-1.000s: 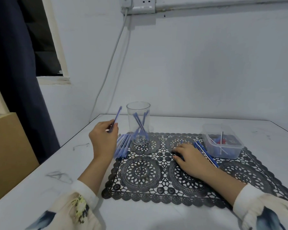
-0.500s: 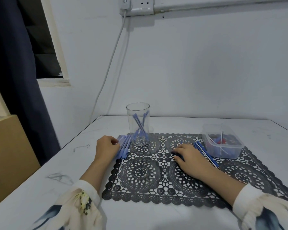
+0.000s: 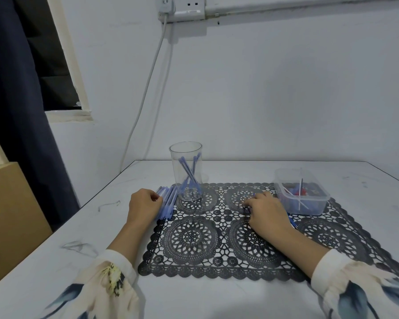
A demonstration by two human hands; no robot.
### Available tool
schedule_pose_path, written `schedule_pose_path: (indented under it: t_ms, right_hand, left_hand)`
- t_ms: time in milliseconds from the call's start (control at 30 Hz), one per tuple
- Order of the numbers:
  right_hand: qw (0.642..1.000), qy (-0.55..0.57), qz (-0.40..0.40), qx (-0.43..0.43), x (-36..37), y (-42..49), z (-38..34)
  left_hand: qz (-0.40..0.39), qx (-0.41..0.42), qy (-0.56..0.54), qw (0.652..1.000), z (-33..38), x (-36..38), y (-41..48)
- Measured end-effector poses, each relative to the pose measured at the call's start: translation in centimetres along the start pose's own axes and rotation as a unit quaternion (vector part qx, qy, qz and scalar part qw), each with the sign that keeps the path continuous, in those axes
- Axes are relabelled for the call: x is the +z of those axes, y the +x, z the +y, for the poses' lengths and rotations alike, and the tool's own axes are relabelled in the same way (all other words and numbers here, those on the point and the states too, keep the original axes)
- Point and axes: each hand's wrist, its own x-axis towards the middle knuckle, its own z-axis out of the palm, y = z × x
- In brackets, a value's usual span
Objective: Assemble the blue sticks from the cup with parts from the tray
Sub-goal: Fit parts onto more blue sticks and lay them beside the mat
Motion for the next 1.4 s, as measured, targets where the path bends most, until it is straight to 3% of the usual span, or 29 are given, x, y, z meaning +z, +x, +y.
schedule_pose_path:
  t_ms: [400,667,800,933,1167,1300,1400]
  right_hand:
    - [0.998,-0.036,0.016,0.042,-0.7,-0.8,0.2]
    - [0.999,-0.005,0.045,-0.013,-1.1,-1.0,0.1]
    - [0.993,0.073,0.051,-0.077,-0.6,-1.0,-0.1]
    - [0.978,0.165,0.022,-0.128,-0.1,-0.8,-0.6]
    - [0.968,0.172,-0.075,-0.166,0.2,-0.9,-0.9]
    - [0.969,0.155,-0.085,-0.174,0.4,-0.7,-0.8]
    - [0.970,0.146,-0.087,-0.175,0.7,-0.6,-0.8]
  left_hand:
    - [0.051,0.047,-0.002,0.998,0.6,-0.4,-0.7]
    - [0.155,0.073,-0.055,0.984,2.9,-3.0,-1.9]
    - [0.162,0.128,-0.084,0.975,5.8,-4.2,-1.8]
    - [0.110,0.161,-0.051,0.980,10.0,-4.7,0.1]
    - [-0.070,0.162,0.075,0.981,15.6,-4.1,5.2]
    - [-0.196,0.121,0.202,0.952,17.0,-3.7,7.3]
    - [-0.268,0.095,0.234,0.930,17.3,-3.5,7.9]
